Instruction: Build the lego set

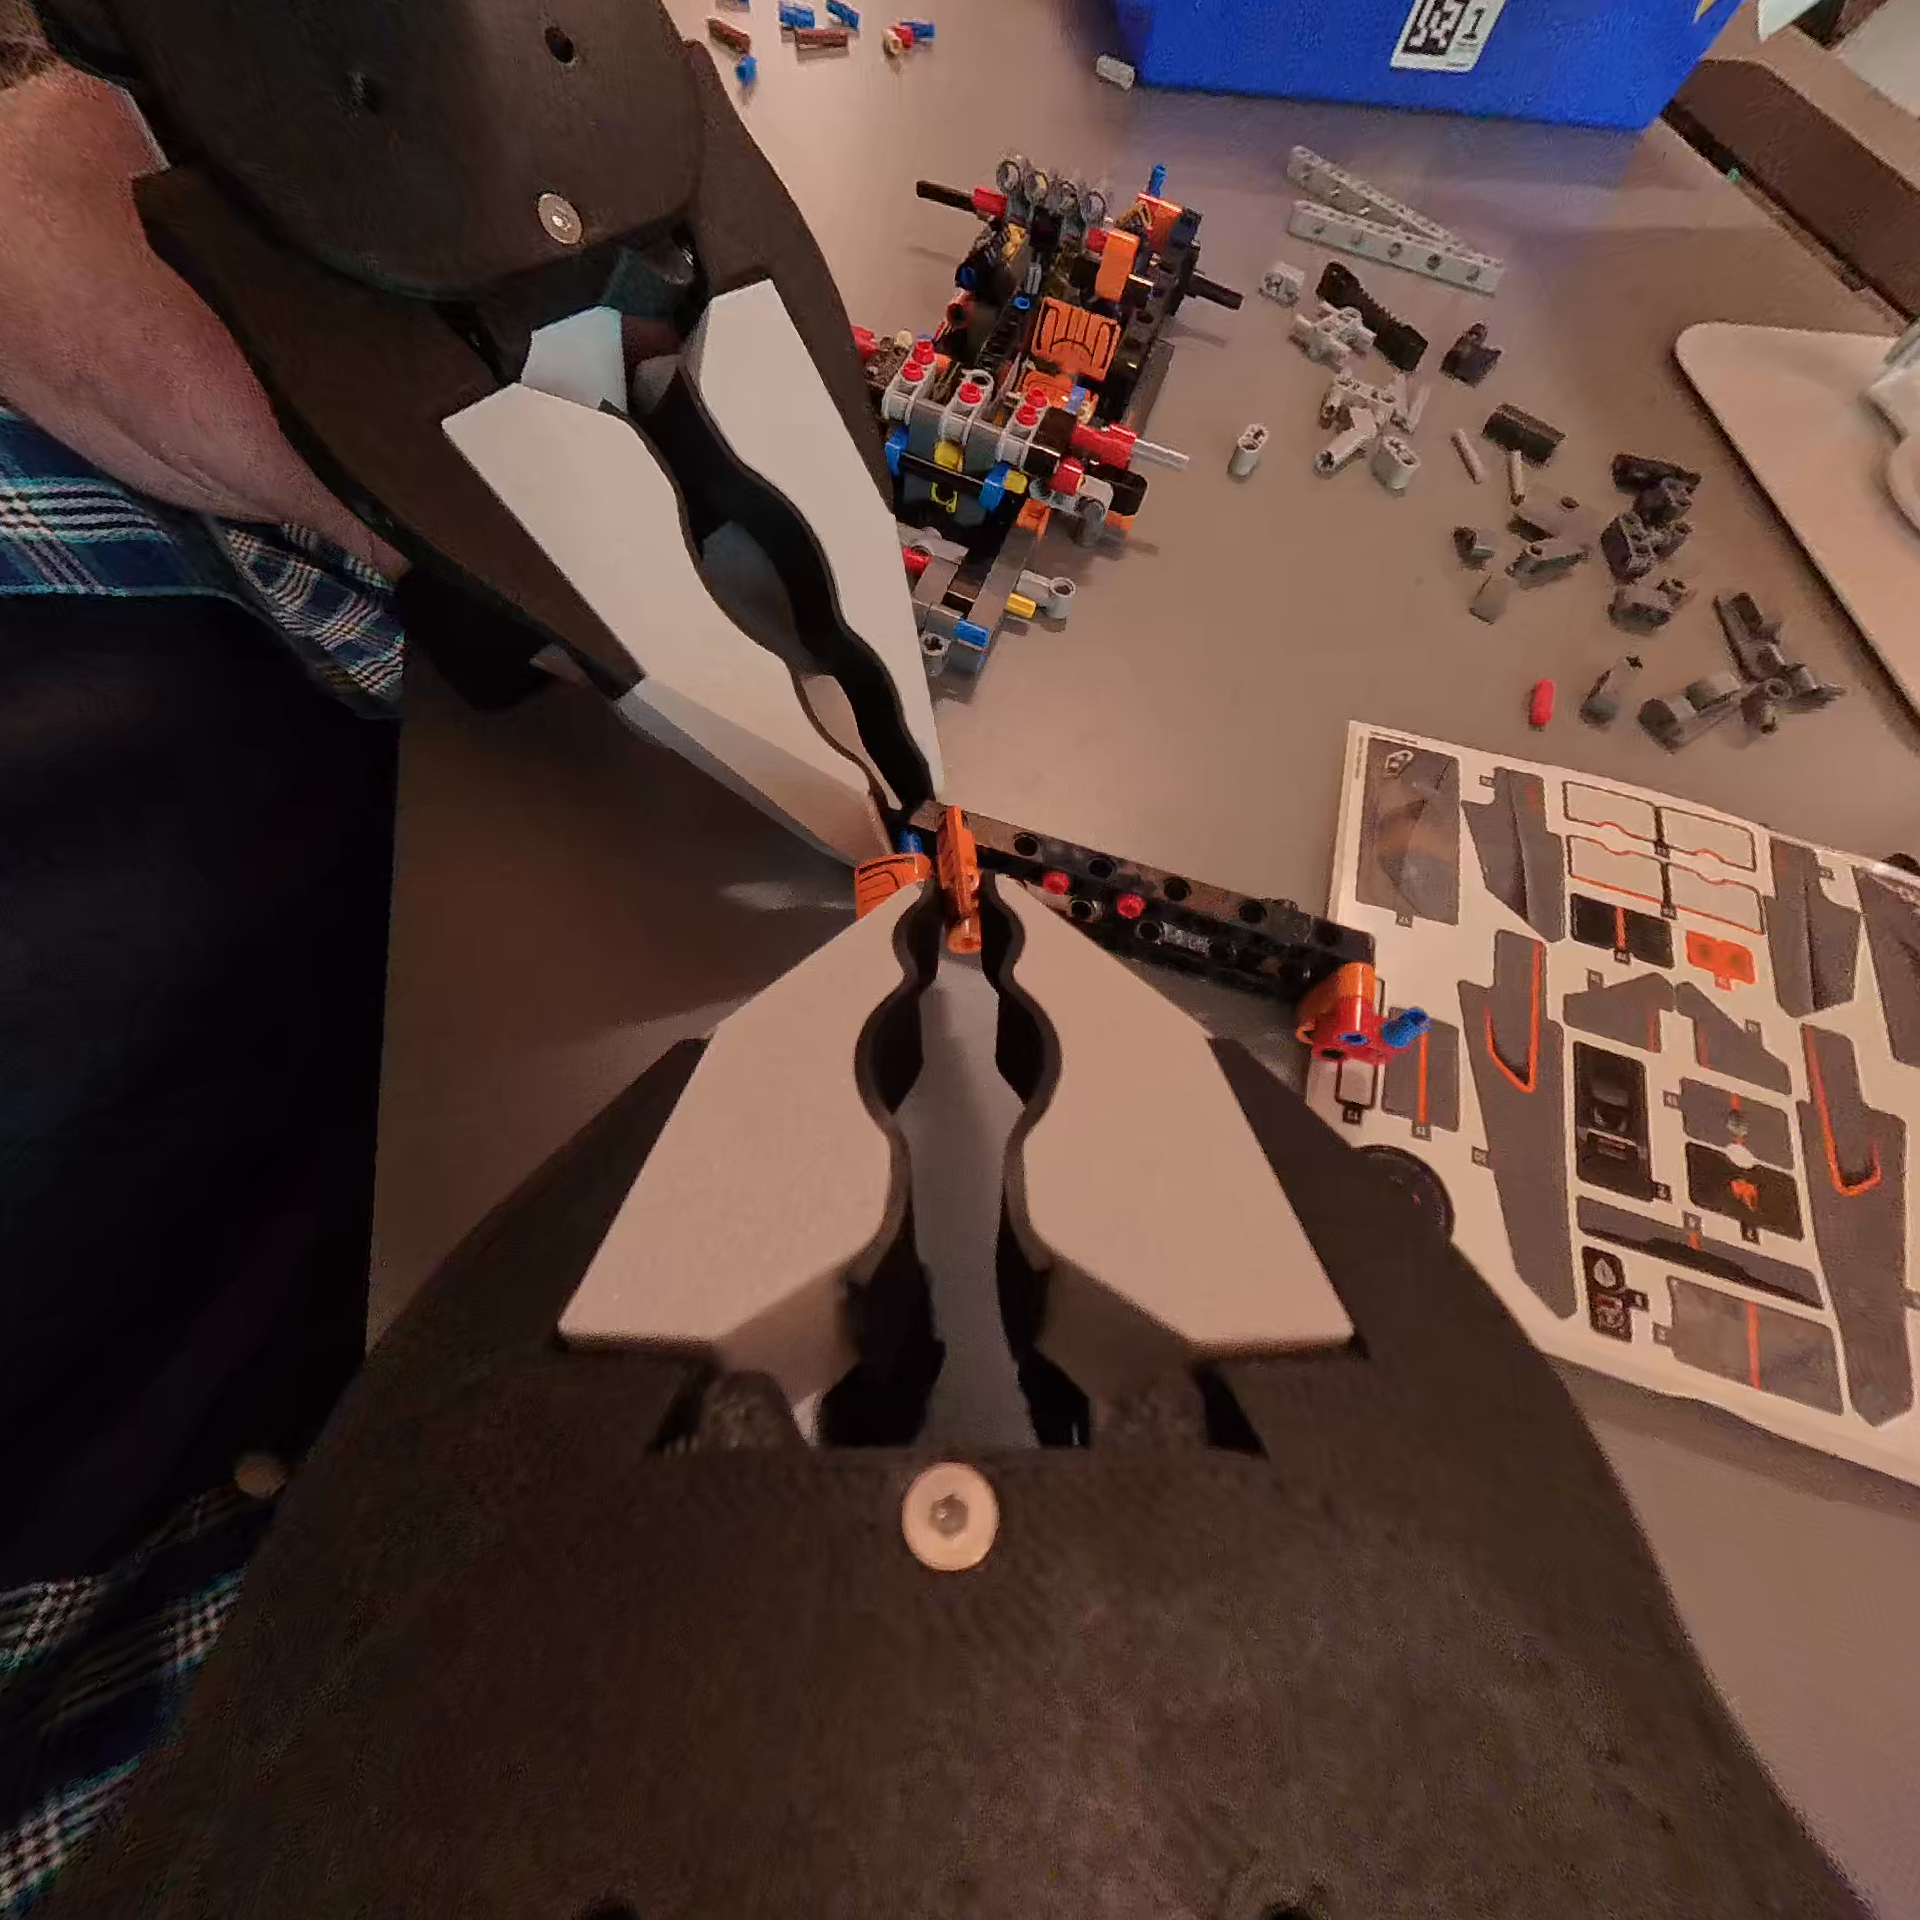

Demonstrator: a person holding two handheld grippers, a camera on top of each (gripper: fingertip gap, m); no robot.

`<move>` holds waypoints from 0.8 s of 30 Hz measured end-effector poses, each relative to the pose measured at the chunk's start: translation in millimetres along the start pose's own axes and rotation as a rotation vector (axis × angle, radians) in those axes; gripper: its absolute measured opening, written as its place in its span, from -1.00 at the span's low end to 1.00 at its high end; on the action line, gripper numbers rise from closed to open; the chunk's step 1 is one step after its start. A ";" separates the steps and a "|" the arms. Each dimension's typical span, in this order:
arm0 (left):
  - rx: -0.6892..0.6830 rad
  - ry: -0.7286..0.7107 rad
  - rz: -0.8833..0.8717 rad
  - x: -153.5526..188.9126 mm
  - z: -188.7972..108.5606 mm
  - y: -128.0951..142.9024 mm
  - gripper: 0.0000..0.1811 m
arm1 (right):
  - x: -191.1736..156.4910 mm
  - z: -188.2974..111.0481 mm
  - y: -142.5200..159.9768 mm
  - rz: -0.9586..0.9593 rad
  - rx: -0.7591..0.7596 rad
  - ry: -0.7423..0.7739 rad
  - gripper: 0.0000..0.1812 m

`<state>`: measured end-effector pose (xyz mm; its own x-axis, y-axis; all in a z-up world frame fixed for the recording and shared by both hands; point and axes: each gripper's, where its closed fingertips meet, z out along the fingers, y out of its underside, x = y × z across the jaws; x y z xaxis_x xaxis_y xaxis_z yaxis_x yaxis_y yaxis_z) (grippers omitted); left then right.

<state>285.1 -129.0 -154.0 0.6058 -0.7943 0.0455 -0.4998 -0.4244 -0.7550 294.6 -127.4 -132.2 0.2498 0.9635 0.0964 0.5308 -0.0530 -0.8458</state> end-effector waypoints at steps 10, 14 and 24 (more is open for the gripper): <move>0.000 -0.003 0.008 0.1 1.1 -1.1 -0.89 | -0.4 -2.2 0.5 0.038 -0.006 0.073 -0.96; -0.003 -0.010 0.004 -1.0 1.1 -0.8 -0.89 | 0.1 -0.4 2.4 -0.023 -0.027 0.155 -0.96; -0.004 -0.020 0.014 -2.0 2.1 -1.6 -0.89 | 1.7 -1.3 1.0 0.037 -0.014 0.162 -0.95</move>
<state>285.9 -125.8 -154.2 0.6110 -0.7914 0.0214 -0.5108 -0.4147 -0.7531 296.6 -126.2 -132.3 0.3956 0.9061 0.1498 0.5299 -0.0920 -0.8430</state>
